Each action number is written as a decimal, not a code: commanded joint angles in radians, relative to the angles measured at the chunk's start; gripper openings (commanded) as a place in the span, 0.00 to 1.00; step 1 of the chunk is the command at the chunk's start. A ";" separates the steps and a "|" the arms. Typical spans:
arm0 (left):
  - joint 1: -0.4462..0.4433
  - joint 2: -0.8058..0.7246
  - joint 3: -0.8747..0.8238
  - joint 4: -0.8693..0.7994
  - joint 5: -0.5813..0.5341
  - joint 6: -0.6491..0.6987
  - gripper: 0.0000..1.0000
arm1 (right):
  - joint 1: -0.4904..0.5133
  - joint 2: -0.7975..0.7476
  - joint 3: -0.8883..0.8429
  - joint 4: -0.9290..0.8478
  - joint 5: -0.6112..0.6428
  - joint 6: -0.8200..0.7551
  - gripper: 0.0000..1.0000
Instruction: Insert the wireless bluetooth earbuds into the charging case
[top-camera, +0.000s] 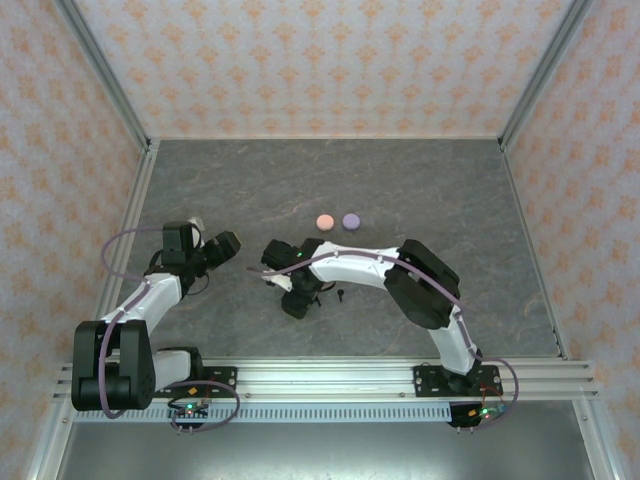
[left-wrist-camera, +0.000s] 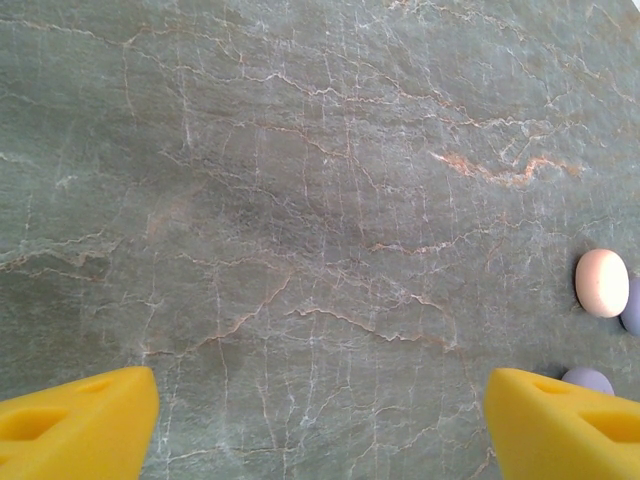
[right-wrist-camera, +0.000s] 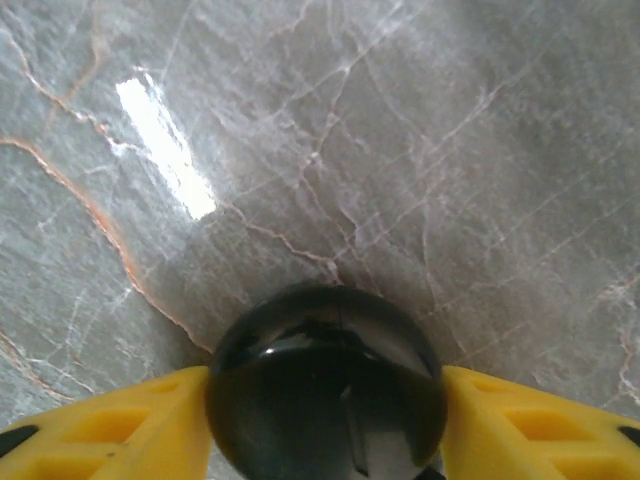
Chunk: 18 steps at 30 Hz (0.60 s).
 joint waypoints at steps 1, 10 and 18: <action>0.009 -0.006 0.005 0.006 0.008 -0.005 0.85 | 0.007 0.006 -0.018 -0.067 0.059 -0.006 0.54; 0.010 -0.043 0.013 -0.010 0.075 0.002 0.84 | 0.005 -0.083 -0.062 0.055 0.088 0.015 0.41; 0.000 -0.124 0.051 -0.072 0.248 0.017 0.81 | -0.083 -0.357 -0.209 0.257 0.079 -0.002 0.40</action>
